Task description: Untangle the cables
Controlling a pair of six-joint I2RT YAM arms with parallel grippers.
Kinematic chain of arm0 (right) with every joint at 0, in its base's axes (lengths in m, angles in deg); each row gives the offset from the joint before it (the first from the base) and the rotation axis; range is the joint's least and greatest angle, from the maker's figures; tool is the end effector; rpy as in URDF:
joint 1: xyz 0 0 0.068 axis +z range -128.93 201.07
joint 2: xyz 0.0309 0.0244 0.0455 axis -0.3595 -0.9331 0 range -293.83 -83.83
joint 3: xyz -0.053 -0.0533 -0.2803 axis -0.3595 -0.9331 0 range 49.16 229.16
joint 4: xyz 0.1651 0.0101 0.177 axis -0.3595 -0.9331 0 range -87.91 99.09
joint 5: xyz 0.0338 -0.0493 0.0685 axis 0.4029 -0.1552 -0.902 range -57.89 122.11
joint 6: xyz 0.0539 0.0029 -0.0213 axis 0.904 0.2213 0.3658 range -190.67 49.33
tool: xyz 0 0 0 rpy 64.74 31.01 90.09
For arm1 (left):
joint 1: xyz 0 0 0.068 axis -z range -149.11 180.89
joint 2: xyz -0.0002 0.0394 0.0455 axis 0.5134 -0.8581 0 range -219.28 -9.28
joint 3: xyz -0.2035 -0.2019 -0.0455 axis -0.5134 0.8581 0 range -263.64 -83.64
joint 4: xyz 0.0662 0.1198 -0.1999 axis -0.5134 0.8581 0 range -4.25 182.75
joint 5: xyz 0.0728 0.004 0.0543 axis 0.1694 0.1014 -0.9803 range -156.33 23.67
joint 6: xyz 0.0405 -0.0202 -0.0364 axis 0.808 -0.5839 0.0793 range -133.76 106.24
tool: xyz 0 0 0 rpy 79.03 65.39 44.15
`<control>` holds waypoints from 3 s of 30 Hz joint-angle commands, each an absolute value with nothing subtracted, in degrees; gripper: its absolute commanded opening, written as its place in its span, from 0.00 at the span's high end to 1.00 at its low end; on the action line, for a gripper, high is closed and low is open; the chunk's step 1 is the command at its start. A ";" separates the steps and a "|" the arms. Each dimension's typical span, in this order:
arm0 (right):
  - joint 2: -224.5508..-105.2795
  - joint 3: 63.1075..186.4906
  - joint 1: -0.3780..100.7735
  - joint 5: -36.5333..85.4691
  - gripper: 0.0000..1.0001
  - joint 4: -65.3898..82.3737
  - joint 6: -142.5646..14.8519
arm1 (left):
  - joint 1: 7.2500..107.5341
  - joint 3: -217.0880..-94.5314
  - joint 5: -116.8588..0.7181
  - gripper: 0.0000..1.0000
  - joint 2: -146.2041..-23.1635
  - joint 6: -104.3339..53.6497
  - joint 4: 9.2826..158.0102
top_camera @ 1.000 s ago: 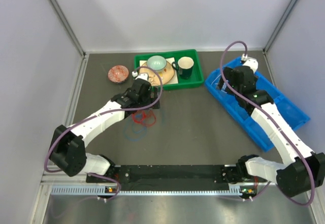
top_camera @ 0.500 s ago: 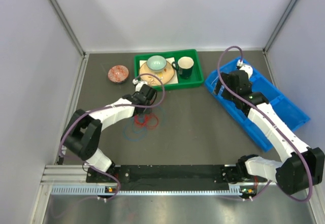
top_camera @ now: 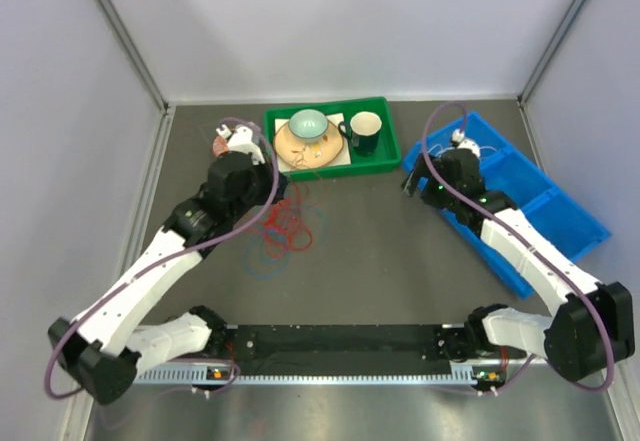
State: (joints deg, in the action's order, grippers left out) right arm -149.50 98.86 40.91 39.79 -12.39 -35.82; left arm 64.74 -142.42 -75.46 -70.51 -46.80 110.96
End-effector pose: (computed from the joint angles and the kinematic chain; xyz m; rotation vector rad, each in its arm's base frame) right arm 0.2160 0.0720 0.2963 0.3665 2.2136 0.3747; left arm 0.1806 -0.1131 0.3576 -0.0862 2.0926 -0.5581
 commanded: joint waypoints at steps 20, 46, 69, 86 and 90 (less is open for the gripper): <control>-188.93 122.10 70.20 27.90 0.12 2.76 -28.84 | 50.14 -136.11 -73.19 0.81 -71.67 -48.74 113.87; -200.66 135.83 76.97 27.80 1.00 2.50 -26.27 | 44.25 -139.01 -82.85 0.01 -62.98 -50.94 120.91; -148.79 118.25 72.85 49.69 1.00 -13.50 -41.14 | 44.16 -127.77 -51.32 0.01 -83.28 -47.51 103.69; -144.40 114.73 69.41 49.07 1.00 -14.73 -40.00 | 64.46 -136.20 -55.43 0.12 -97.42 -42.59 97.01; -141.15 112.89 68.80 49.95 1.00 -16.22 -38.77 | 65.61 -134.89 -56.14 0.16 -99.98 -40.75 90.69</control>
State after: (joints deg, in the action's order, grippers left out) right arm -145.42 113.61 69.87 48.18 -15.88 -39.97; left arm 64.61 -134.62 -53.23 -98.57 -42.93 97.15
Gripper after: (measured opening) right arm 0.022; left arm 0.845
